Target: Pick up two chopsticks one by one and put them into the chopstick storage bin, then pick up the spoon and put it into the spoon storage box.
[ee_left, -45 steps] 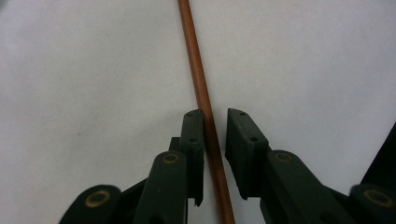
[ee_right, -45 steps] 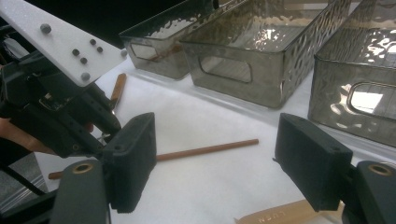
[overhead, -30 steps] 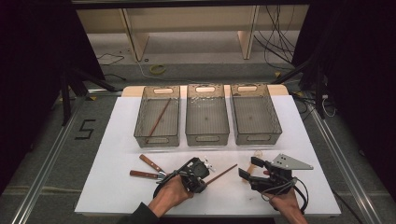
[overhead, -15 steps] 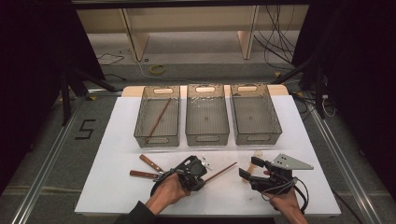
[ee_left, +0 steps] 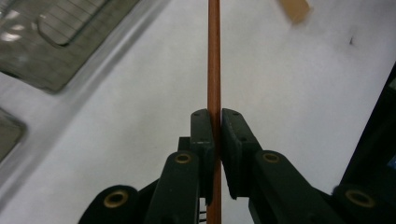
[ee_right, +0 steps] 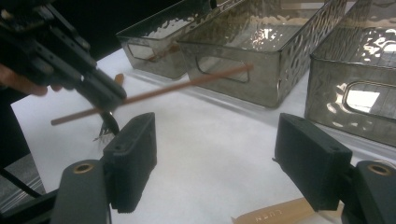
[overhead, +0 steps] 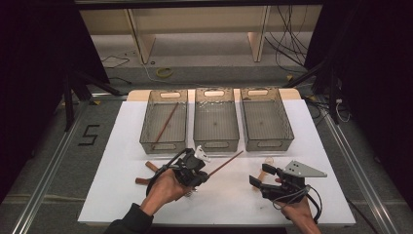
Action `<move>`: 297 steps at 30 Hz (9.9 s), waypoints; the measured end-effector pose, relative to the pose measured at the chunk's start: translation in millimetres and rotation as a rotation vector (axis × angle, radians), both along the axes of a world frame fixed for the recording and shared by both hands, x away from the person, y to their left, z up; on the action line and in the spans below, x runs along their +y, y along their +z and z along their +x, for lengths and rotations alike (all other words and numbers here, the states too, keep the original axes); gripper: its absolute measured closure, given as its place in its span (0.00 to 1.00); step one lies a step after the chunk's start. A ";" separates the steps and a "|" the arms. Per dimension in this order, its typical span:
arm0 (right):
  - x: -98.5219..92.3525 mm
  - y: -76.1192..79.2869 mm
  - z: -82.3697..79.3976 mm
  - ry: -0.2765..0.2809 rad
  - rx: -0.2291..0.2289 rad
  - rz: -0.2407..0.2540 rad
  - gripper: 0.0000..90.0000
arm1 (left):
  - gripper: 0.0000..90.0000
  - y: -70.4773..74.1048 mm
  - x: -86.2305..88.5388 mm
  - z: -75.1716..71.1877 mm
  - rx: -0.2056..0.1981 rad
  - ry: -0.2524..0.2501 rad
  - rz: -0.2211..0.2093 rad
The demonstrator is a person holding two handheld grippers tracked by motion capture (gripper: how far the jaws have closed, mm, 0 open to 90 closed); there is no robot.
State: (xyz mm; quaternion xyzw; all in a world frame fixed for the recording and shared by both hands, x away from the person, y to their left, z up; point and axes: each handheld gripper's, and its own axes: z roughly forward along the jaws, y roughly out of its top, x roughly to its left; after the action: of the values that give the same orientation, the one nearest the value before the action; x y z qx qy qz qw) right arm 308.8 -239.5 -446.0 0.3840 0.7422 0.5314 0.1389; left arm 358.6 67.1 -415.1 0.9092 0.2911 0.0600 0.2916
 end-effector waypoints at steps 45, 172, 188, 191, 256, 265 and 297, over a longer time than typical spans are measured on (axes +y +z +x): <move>0.3 -1.8 1.5 0.004 0.009 -0.006 0.34 | 0.92 53.8 84.8 104.0 -0.098 0.303 -0.133; 35.6 -30.5 17.0 -0.331 0.229 -0.384 0.25 | 0.22 -38.3 110.6 -12.1 -0.195 0.325 -0.447; 40.8 -37.3 20.9 -0.329 0.253 -0.422 0.24 | 0.22 -42.6 110.2 -21.2 -0.205 0.307 -0.422; 41.4 -39.5 21.9 -0.333 0.253 -0.438 0.24 | 0.22 -42.7 108.5 -22.0 -0.206 0.300 -0.415; 25.9 -32.2 22.3 -0.301 0.355 -0.417 0.82 | 0.27 -43.2 103.3 -29.3 -0.228 0.272 -0.370; 17.6 -26.8 21.4 -0.273 0.352 -0.336 0.84 | 0.27 -43.3 104.7 -28.3 -0.224 0.277 -0.379; 33.5 25.5 53.1 -0.177 0.163 -0.226 0.84 | 0.22 -45.4 117.7 -25.7 -0.246 0.257 -0.418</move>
State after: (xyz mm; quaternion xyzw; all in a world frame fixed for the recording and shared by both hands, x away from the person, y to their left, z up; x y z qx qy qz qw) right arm 361.9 -206.0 -420.5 0.4717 0.7693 0.3973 0.1670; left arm 332.9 184.8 -460.4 0.7706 0.3725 0.1451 0.4963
